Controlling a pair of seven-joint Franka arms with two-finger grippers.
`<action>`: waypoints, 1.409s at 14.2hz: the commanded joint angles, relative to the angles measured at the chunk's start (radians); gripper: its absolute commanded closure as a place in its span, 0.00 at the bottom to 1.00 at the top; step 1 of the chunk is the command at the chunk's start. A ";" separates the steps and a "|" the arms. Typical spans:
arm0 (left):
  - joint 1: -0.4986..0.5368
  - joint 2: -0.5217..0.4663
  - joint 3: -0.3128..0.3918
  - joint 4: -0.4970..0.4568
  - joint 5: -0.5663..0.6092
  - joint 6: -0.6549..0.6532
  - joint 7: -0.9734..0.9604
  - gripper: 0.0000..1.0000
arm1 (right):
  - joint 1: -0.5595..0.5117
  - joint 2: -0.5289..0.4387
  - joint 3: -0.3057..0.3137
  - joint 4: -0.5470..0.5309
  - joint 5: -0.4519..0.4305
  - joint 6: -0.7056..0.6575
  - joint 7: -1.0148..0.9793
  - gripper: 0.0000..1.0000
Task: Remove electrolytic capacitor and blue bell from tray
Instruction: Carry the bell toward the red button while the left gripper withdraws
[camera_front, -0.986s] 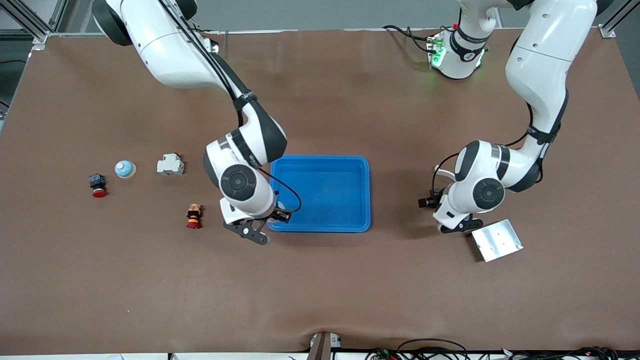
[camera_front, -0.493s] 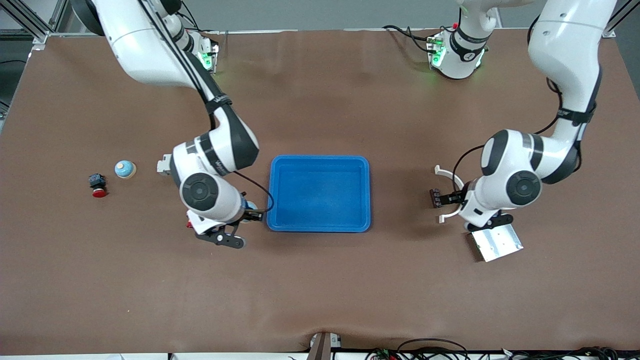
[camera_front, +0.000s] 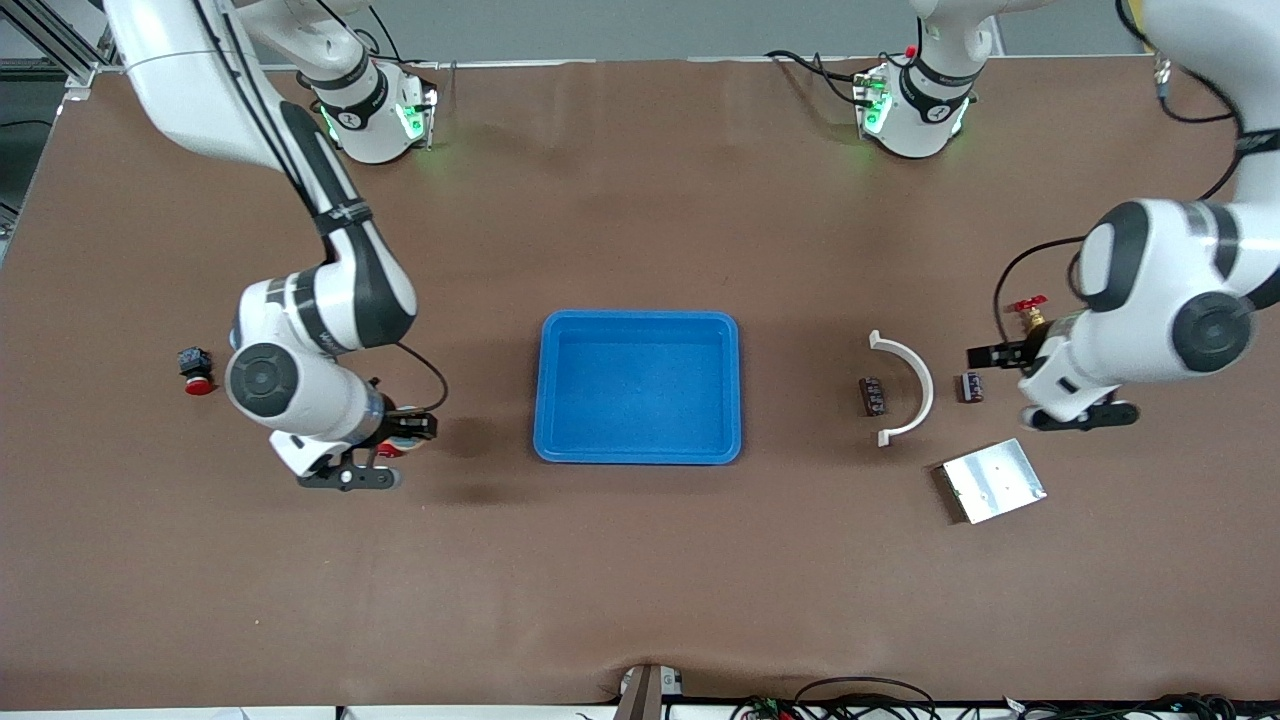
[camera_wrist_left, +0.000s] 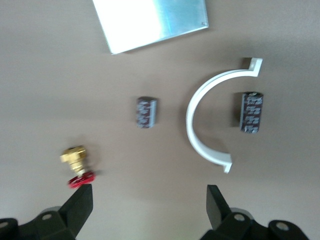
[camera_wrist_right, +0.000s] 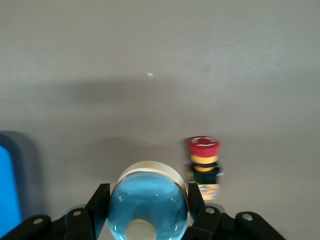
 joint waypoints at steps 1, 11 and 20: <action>0.030 -0.124 -0.011 -0.014 -0.044 -0.087 0.054 0.00 | -0.086 -0.051 0.022 -0.081 -0.002 0.038 -0.141 1.00; 0.062 -0.210 0.000 0.075 -0.073 -0.195 0.055 0.00 | -0.317 -0.042 0.026 -0.159 0.096 0.126 -0.607 1.00; -0.252 -0.223 0.339 0.150 -0.079 -0.203 0.048 0.00 | -0.333 -0.079 0.027 -0.334 0.096 0.291 -0.641 1.00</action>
